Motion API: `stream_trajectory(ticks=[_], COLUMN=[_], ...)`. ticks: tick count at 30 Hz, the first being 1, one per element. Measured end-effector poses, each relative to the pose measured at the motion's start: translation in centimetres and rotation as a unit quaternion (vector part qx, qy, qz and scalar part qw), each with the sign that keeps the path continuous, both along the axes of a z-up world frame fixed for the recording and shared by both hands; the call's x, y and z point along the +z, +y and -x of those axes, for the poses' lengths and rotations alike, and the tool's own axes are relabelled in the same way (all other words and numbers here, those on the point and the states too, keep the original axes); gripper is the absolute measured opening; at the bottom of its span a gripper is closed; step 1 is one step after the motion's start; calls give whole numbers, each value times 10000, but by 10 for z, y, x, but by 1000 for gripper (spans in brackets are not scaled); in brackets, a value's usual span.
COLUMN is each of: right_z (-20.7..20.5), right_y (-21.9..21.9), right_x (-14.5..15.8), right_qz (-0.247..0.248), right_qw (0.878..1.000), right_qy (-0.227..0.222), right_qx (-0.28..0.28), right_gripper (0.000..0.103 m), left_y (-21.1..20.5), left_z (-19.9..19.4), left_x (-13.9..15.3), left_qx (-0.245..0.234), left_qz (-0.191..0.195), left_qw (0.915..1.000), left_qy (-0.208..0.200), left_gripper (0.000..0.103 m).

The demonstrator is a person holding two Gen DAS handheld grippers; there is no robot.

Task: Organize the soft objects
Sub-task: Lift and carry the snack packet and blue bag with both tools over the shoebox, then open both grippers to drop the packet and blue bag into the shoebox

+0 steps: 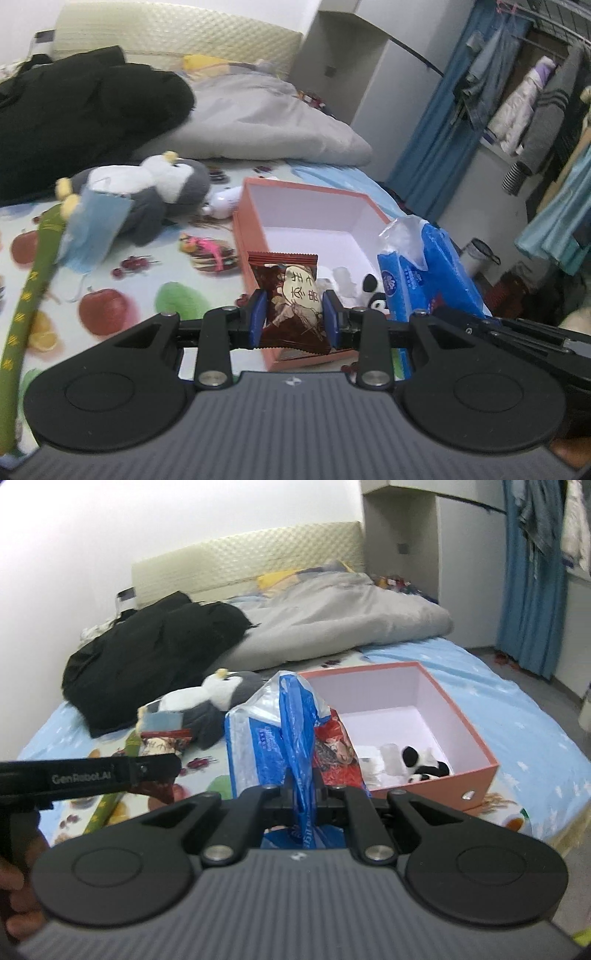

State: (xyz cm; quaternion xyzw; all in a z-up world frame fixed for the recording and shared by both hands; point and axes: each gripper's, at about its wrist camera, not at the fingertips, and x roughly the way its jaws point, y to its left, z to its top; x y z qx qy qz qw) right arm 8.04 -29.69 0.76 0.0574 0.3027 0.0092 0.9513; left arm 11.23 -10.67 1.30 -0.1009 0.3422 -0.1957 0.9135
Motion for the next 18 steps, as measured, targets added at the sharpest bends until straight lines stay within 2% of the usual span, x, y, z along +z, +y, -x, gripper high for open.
stream_trajectory(ticks=[6, 18], right_z=[-27, -110], right_y=[-33, -91], right_x=[-6, -26], right_qz=[-113, -238], right_qw=[9997, 9982], right_qy=[150, 471], right_qx=[-164, -274], right_gripper=[10, 10], left_y=[-41, -109], left_z=[-40, -148], left_x=[-8, -40], left_qx=[-232, -544], left_qz=[-122, -390], left_qw=[9995, 9960], left_qy=[162, 589], left_gripper=[38, 38])
